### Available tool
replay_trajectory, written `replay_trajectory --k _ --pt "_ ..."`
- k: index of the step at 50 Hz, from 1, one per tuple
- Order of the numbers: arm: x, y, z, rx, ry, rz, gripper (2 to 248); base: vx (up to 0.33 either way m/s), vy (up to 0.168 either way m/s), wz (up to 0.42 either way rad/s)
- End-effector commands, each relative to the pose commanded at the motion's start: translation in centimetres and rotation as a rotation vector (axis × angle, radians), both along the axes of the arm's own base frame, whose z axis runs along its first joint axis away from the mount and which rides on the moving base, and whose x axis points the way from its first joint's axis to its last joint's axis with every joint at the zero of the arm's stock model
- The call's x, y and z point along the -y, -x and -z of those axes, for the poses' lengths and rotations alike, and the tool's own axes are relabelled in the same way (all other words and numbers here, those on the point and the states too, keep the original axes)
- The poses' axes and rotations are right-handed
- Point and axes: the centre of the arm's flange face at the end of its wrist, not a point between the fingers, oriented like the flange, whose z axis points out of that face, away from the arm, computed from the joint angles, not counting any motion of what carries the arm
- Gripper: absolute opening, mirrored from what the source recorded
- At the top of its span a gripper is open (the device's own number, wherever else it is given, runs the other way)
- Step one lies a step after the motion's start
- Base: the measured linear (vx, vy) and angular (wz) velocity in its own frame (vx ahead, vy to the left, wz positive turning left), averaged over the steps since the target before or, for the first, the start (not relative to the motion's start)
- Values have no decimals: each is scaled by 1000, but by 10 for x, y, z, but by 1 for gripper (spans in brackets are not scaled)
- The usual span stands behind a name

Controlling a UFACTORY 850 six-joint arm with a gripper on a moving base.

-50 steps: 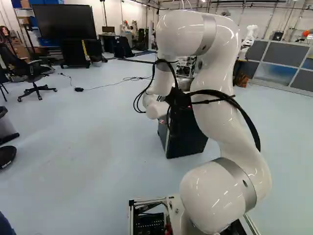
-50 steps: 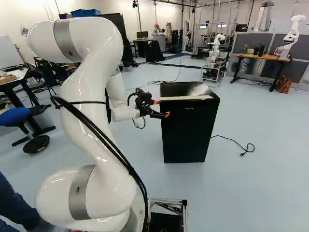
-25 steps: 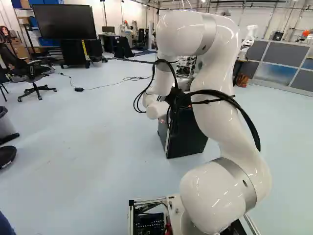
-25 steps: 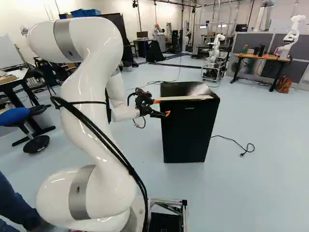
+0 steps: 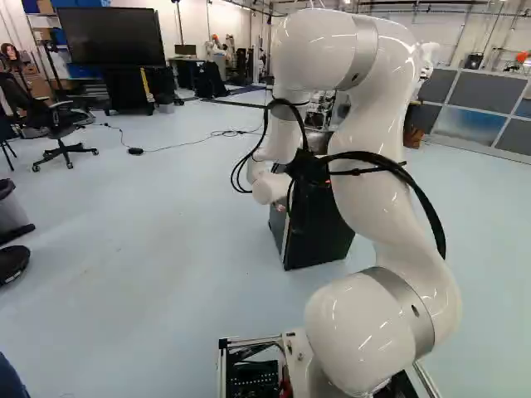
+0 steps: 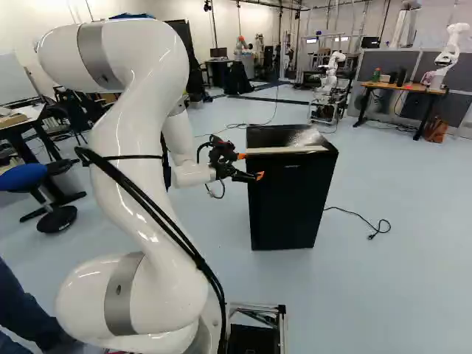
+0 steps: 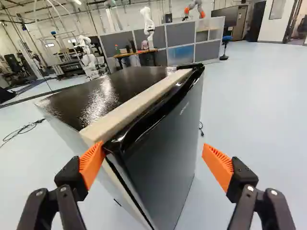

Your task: Grab a drink from the fridge

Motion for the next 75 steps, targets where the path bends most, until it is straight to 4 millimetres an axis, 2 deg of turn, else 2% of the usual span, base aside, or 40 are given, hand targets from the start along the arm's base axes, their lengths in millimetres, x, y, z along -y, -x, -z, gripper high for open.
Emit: replay_trajectory --k 16,49,75 --pt "18 27 -1 -30 -6 54 247 -1 -9 -12" --pt "52 100 -1 -101 -43 306 247 0 0 0" --pt "77 150 -9 -102 41 461 247 0 0 0"
